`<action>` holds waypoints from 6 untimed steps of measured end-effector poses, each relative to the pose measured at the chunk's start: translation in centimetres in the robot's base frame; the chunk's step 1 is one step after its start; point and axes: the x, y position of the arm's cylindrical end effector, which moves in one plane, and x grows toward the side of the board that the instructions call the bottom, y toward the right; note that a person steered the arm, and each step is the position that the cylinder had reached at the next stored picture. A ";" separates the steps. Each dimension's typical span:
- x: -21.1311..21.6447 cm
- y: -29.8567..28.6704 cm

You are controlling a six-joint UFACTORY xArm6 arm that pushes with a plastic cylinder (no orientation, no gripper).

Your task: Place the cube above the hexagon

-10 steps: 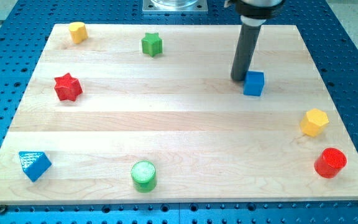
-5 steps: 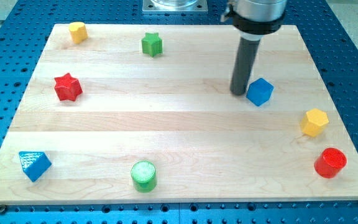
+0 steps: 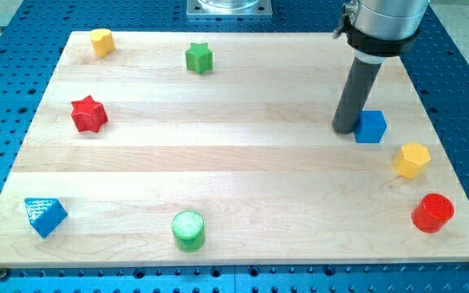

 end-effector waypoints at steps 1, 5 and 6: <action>0.0 1.2; 4.1 3.1; 4.5 1.9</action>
